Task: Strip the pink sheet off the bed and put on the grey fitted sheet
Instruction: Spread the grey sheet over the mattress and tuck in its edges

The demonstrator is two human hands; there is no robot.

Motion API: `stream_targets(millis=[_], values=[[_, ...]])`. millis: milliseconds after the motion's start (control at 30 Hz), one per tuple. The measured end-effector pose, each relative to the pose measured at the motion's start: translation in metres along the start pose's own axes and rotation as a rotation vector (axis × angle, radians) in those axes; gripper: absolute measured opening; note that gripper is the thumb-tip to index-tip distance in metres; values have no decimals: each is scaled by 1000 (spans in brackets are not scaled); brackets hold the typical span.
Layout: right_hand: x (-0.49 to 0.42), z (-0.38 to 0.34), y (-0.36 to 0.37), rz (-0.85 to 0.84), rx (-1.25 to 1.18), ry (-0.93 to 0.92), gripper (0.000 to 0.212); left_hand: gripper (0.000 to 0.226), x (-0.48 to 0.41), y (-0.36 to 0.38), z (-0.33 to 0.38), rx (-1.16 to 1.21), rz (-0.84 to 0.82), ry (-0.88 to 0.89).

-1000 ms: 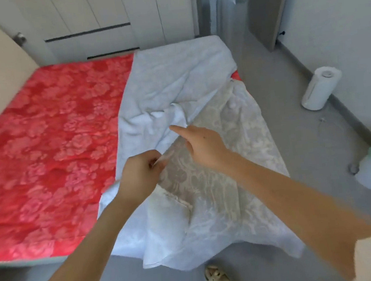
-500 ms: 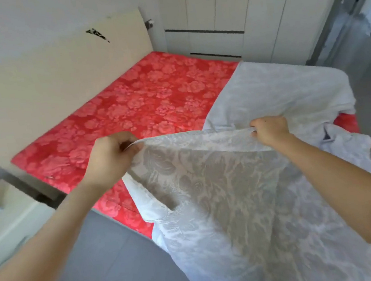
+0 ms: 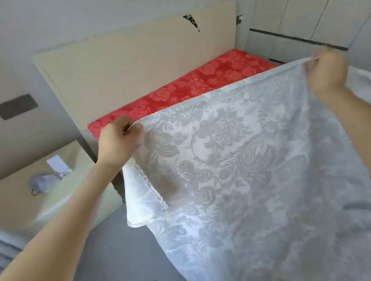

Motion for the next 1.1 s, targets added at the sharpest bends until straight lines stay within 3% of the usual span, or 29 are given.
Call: stream_targets(millis=[200,300,433,567,800,967,1100], values=[[-43,-195,27,66,-167,-139,28,25,-109,-63,-112,44,107,-204],[-53,-297,53,49,-236,-265,27,24,-150,-100,-170,-14,220,-300],[-55,-394,115,-22,-237,-368,22,22,-189,-118,-240,-93,216,-376],[-53,-437,195,-89,-187,-364,15,21,-228,-106,-295,-130,136,-378],[-54,-466,334,-116,131,-310,31,16,-307,-39,-383,-120,27,-493],[-77,-499,419,-169,-106,-192,39,17,-366,33,-447,-151,-176,-541],[-101,-550,460,-173,-228,-292,37,19,-403,58,-489,-200,-145,-595]])
Point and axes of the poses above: each hand's wrist, its own x-axis away from the middle knuckle, its own y-axis out of the palm, z = x × y, the point moved 10 cm from there along -x, towards the middle knuckle, and after that the axes turned 11 degrees about z, right-handed, at the moved point
